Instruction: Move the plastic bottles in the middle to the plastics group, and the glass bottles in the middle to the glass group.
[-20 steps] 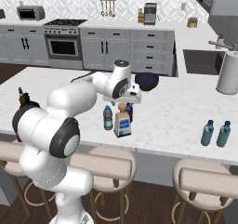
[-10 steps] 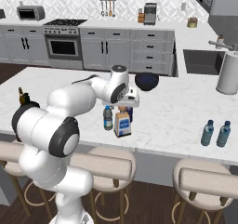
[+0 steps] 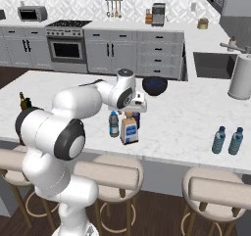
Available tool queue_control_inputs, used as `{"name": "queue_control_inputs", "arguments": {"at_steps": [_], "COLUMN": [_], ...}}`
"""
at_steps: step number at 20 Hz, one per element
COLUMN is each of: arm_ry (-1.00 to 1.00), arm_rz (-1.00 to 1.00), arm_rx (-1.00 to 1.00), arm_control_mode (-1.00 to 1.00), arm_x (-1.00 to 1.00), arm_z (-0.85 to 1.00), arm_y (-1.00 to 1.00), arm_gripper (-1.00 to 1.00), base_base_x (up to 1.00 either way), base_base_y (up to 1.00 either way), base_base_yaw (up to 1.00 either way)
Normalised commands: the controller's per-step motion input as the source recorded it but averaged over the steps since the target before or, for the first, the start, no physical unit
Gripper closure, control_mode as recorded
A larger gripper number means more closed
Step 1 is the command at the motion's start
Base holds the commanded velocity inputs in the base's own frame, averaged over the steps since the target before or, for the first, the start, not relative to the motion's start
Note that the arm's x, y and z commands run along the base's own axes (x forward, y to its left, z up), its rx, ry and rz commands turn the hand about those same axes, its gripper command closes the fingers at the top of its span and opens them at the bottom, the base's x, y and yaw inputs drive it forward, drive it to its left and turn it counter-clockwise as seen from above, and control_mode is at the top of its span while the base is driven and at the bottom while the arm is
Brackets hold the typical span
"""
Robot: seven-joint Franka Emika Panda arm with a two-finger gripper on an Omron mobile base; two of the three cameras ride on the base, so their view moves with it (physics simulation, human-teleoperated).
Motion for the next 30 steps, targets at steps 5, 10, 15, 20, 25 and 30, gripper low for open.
{"name": "queue_control_inputs", "arguments": {"at_steps": [5, 10, 15, 20, 25, 30], "arm_ry": [0.0, -0.16, -0.11, -0.02, 0.0, 0.0], "arm_rz": [0.0, 0.0, 0.0, 0.0, 0.1, 0.28], "arm_rx": [0.0, 0.0, 0.0, 0.0, 0.0, 0.03], "arm_control_mode": [-1.0, -1.0, -1.0, -1.0, -1.0, -1.0], "arm_x": [-0.01, -0.73, -0.61, -0.78, -0.32, -0.04], "arm_z": [0.0, 0.7, 1.0, 1.0, 0.85, 0.19], "arm_y": [-0.02, -0.08, 0.36, 0.59, 0.97, 1.0], "arm_gripper": [1.0, 1.0, 1.0, 1.0, 1.0, 1.0], "base_base_x": [0.0, 0.0, 0.0, 0.0, 0.0, 0.0], "base_base_y": [0.0, 0.0, 0.0, 0.0, 0.0, 0.0], "base_base_yaw": [0.0, 0.0, 0.0, 0.0, 0.0, 0.0]}}
